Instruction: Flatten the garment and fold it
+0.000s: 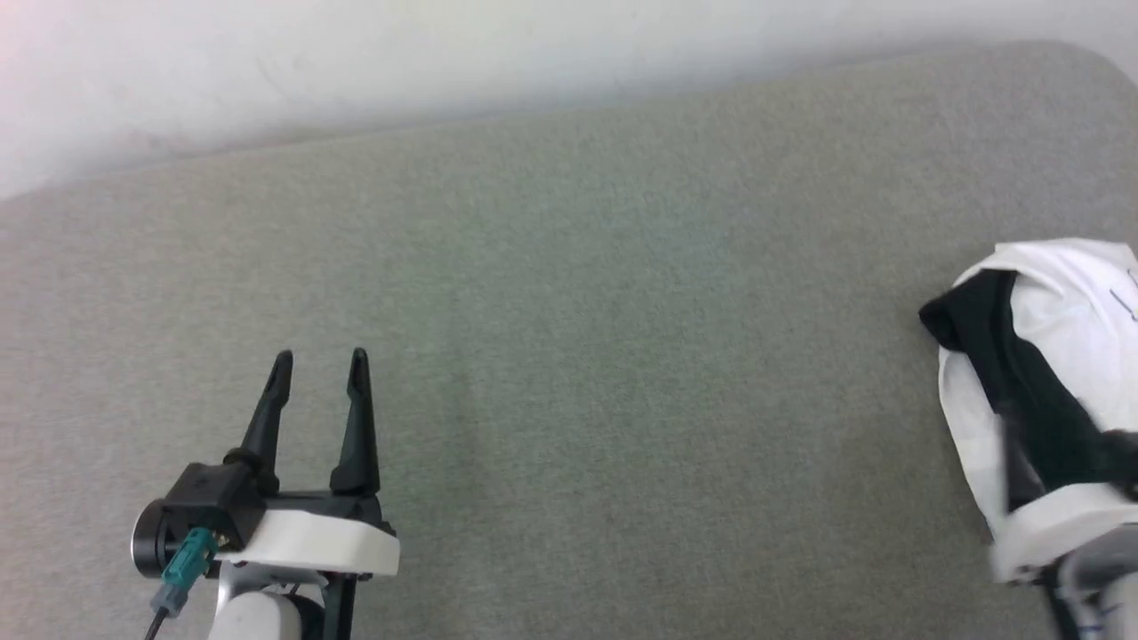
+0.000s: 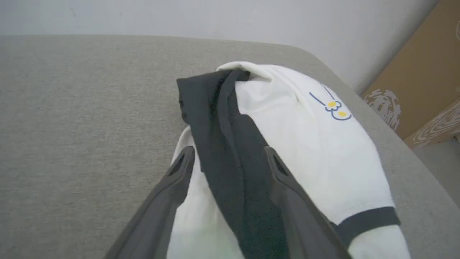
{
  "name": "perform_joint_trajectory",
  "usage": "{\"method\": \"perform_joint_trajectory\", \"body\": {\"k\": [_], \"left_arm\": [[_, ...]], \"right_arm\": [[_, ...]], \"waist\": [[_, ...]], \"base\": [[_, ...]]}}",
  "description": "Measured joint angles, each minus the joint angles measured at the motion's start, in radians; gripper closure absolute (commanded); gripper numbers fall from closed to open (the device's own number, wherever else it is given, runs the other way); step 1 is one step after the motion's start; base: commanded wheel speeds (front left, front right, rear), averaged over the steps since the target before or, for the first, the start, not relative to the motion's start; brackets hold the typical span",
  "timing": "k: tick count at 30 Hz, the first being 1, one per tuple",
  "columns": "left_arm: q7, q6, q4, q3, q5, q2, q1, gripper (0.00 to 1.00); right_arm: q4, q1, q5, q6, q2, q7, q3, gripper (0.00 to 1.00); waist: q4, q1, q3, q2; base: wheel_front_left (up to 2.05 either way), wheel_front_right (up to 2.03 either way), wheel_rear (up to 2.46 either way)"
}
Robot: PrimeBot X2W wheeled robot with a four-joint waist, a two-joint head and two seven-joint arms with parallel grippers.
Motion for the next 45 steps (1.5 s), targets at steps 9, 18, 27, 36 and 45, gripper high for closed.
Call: {"method": "perform_joint_trajectory", "body": {"k": [9,18,27,36,45], "left_arm": [[0.000,0.014,0.022,0.027,0.005,-0.001,0.041,0.00],[0.000,0.022,0.056,0.051,0.022,0.019,0.068,0.00],[0.000,0.020,0.080,0.039,0.047,0.026,0.118,0.00],[0.001,0.014,0.080,0.031,0.057,0.027,0.122,1.00],[0.012,0.014,0.078,0.030,0.057,0.027,0.122,1.00]], "right_arm": [[-0.276,0.085,0.084,0.000,0.137,0.030,0.150,0.00],[-0.482,0.154,0.121,0.000,0.162,0.040,0.210,0.00],[-0.532,0.257,0.096,0.000,0.165,0.076,0.211,0.00],[-0.525,0.258,0.080,0.000,0.166,0.082,0.205,1.00],[-0.523,0.258,0.078,0.000,0.166,0.083,0.204,1.00]], "waist": [[0.074,0.0002,-0.070,0.0000],[0.125,0.0002,-0.119,0.0001],[0.130,0.0003,-0.142,0.0000],[0.129,0.0003,-0.152,0.0000],[0.131,0.0003,-0.154,0.0000]], "base": [[0.00,0.00,0.00],[0.00,0.00,0.00],[0.00,0.00,0.00],[0.00,0.00,0.00],[0.00,0.00,0.00]]}}
